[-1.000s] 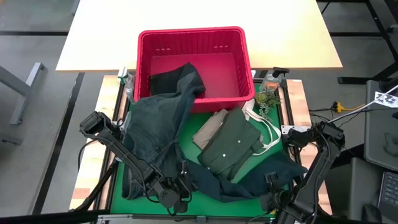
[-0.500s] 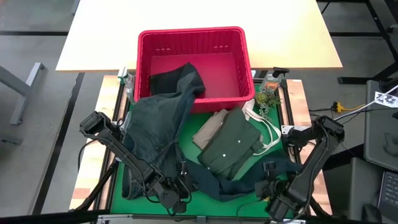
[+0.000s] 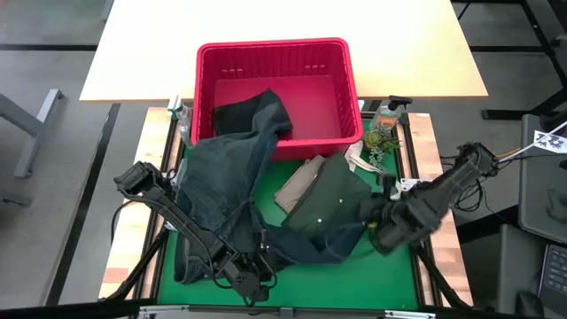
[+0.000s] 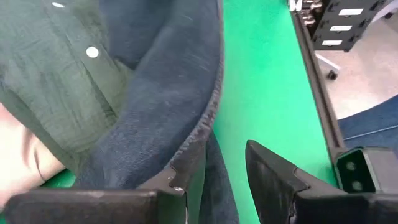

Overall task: Fold laundry
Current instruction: Fold the dark blue pants

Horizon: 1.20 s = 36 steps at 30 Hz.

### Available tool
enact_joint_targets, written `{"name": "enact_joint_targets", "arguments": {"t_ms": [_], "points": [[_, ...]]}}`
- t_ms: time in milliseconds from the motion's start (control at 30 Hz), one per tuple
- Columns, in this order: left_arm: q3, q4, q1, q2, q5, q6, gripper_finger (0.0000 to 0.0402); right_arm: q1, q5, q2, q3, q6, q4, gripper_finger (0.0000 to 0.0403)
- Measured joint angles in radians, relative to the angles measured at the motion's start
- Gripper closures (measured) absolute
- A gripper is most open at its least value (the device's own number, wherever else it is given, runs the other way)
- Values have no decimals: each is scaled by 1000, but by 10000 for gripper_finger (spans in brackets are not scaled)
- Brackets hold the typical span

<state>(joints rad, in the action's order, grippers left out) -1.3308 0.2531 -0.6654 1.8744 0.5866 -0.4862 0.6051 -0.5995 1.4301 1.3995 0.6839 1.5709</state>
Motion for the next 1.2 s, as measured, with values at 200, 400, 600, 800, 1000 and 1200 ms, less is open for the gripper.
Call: {"name": "enact_joint_targets", "arguments": {"t_ms": [200,400,600,800,1000,1200], "points": [[0,0,8,6,-1,2,292,-189,-3,-5,-36,-184,-1,385],[0,0,11,6,4,33,292,-382,-10,-6,-79,-288,0,393],[0,0,47,6,48,54,292,-500,44,-6,-87,-307,-6,396],[0,-40,118,6,73,79,292,-536,121,-6,-87,-308,-6,388],[0,-66,179,6,75,79,292,-535,128,-6,-87,-309,-6,387],[0,-70,216,6,71,79,292,-534,129,-6,-87,-309,-7,387]]}}
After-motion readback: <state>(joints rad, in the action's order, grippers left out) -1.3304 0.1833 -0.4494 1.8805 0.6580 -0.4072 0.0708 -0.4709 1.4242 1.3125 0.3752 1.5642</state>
